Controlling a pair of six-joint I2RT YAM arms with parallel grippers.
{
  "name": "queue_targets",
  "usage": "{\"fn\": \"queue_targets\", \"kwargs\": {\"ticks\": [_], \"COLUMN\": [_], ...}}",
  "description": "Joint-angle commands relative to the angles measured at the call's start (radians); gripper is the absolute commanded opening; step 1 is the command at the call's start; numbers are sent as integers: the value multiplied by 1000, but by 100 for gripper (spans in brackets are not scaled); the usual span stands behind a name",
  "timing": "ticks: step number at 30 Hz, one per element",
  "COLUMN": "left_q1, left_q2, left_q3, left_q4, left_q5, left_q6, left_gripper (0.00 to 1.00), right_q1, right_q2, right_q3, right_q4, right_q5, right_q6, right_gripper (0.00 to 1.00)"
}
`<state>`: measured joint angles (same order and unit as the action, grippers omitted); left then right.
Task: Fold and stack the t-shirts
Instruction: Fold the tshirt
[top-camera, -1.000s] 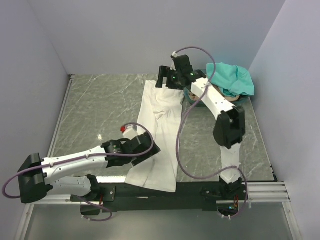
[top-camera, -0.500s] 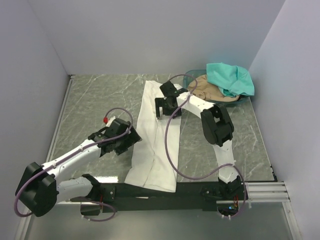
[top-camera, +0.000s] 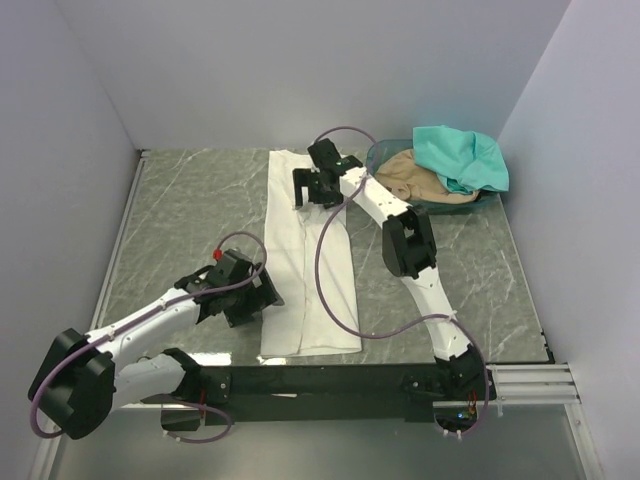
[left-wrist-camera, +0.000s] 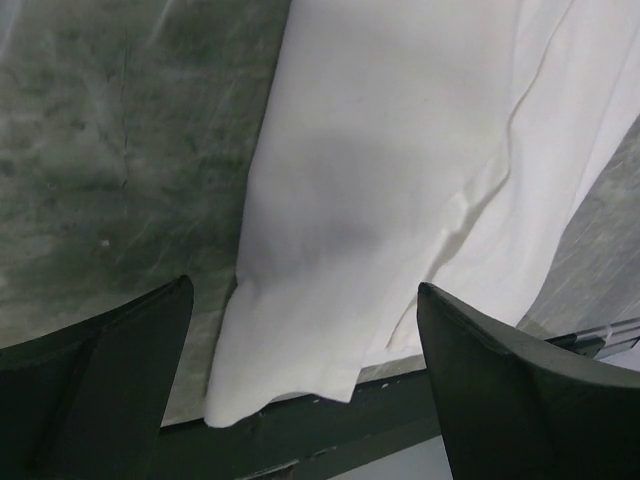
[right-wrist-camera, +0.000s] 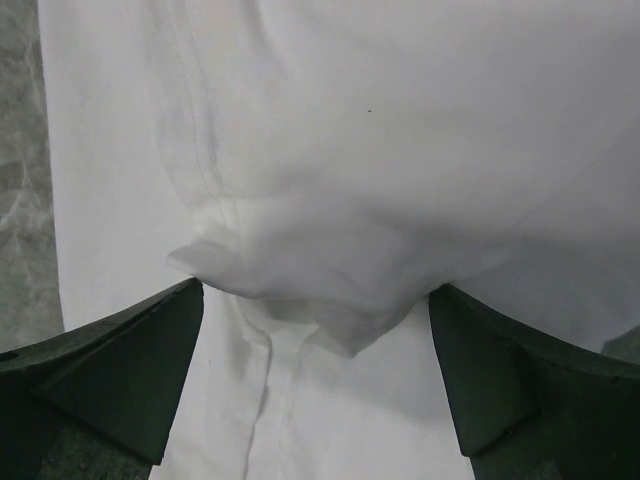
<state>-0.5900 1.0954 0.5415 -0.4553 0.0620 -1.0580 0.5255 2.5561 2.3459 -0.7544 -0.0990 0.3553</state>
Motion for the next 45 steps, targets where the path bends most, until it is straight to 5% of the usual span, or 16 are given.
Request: {"fn": "queue_targets", "kwargs": {"ticks": [1,5,9,23,35,45], "left_q1": [4,4,4,-1,-10,-16], "left_q2": [-35,-75,-130,-393,-325,-365], "left_q3": [-25,-60,-121,-325,-393,-373], "left_q4": [-35,-60,-78,-117,20,-17], "left_q5": [65,113,180,231,285,291], "left_q6": [21,6,-19,-88,-56,-56], "left_gripper": [99,99,99,67,1,1], "right_q1": [-9,-4,5,106,189,451], "right_q2": [-8,-178,-382,-994,-1361,-1513], "right_q3": [35,-28,-263,-1110,-1588,-1783], "right_q4": [52,90,180,501,452,398], "right_q5": [-50,-45,-33,15,78,-10], "right_q6": [-53,-84,-62,97,205,158], "right_gripper": [100,100,100,100,98,96]}}
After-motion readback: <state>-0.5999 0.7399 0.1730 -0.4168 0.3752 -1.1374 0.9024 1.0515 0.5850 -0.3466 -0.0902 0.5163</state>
